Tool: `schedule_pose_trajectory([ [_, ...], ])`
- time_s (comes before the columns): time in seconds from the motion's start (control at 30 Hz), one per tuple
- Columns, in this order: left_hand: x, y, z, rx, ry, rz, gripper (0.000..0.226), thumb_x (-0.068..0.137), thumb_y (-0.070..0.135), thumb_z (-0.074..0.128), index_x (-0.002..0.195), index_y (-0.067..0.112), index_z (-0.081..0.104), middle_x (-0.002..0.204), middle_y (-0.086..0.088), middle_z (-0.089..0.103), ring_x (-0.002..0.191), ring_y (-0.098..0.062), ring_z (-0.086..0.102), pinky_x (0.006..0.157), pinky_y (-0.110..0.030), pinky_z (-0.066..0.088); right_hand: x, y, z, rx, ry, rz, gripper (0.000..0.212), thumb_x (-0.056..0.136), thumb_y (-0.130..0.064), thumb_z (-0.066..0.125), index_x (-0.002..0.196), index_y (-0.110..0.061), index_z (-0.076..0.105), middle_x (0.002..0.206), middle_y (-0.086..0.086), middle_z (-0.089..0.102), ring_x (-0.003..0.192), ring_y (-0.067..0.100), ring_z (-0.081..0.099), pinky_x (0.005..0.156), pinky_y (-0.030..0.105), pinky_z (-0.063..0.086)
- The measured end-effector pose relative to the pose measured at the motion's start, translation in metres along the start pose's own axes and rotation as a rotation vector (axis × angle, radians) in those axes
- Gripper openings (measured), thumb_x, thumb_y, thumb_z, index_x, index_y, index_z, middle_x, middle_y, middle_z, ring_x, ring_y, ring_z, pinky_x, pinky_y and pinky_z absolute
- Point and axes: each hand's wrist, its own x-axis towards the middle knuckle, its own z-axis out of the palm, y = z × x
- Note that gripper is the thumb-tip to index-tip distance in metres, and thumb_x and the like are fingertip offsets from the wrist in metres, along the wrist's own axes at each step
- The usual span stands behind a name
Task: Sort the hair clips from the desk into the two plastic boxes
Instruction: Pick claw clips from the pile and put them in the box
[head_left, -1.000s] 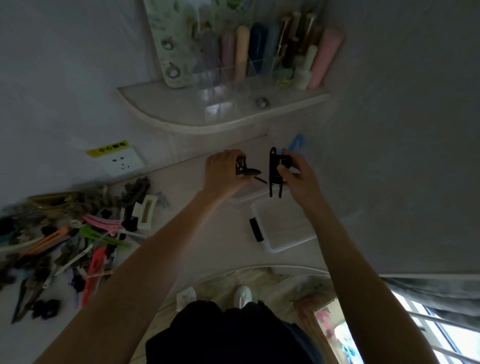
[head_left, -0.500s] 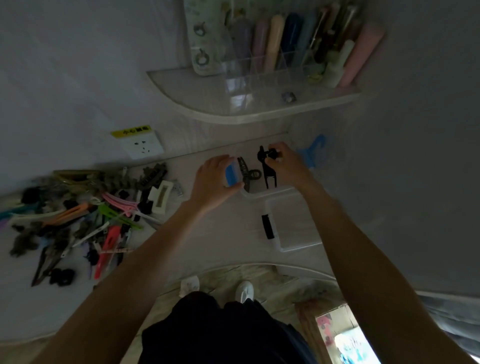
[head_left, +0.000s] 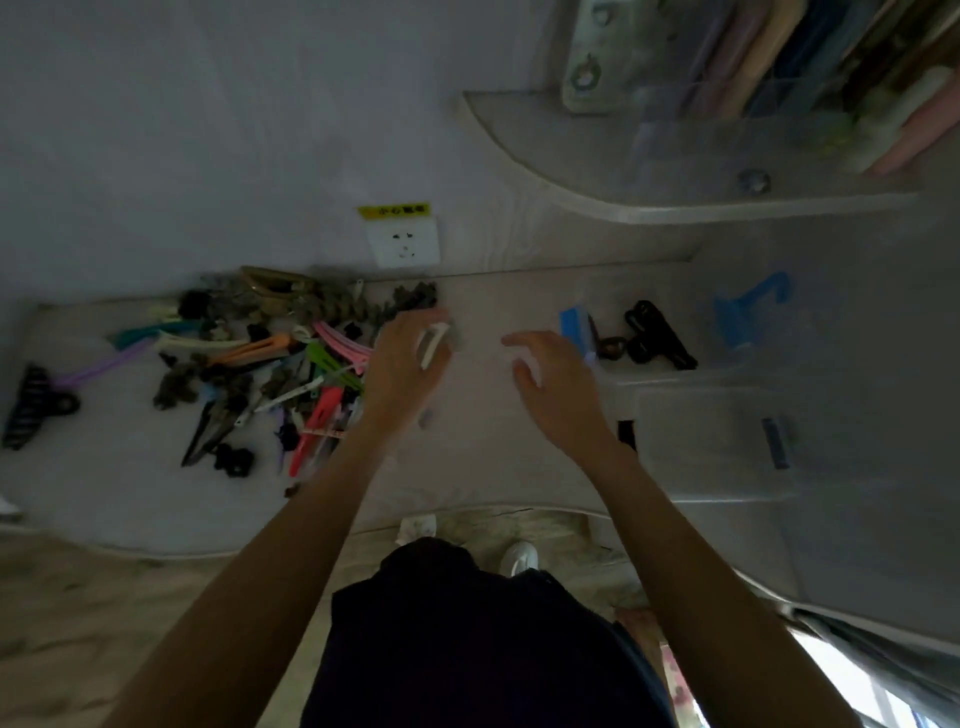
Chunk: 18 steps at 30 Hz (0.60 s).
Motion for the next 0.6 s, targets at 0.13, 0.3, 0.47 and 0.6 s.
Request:
schedule_pose_trajectory([
  [0.13,-0.016,-0.059,-0.042,0.181,-0.016,-0.260,0.040,0.089,0.024,0.059,0.127,0.016,0.051,0.127,-0.009,0.054,0.117,-0.026,0.050,0.094,-0.034,0.041,0.032,-0.014,0.066,-0.152,-0.336,-0.062,0.053,0.089,-0.009,0.051,0.139,-0.015,0.035,0.147,0.012,0.033,0.135,0.028,0.028,0.109,0.033,0.026],
  [0.3,0.013,-0.086,-0.071,0.251,-0.103,-0.189,0.046,0.085,0.016,0.060,0.129,0.011,0.048,0.132,-0.012,0.049,0.125,-0.029,0.042,0.103,-0.037,0.036,0.071,-0.023,0.109,-0.484,-0.475,-0.246,0.075,0.081,0.000,0.056,0.145,-0.020,0.024,0.154,0.008,0.023,0.142,0.028,0.017,0.113,0.044,0.019],
  [0.47,0.066,-0.078,-0.055,0.252,-0.276,-0.045,0.043,0.091,0.020,0.052,0.132,0.013,0.045,0.136,-0.009,0.048,0.128,-0.028,0.041,0.104,-0.036,0.035,0.066,-0.018,0.101,-0.488,-0.346,-0.167,0.054,0.079,0.001,0.059,0.130,-0.013,0.047,0.121,0.019,0.048,0.103,0.036,0.049,0.079,0.040,0.045],
  [0.6,0.097,-0.072,-0.020,0.387,-0.412,-0.058,0.059,0.090,0.041,0.053,0.134,0.007,0.037,0.135,-0.016,0.045,0.125,-0.033,0.042,0.101,-0.040,0.038,0.051,-0.005,0.088,-0.540,-0.314,0.040,0.045,0.089,-0.011,0.053,0.133,-0.014,0.043,0.120,0.016,0.045,0.103,0.031,0.050,0.080,0.037,0.044],
])
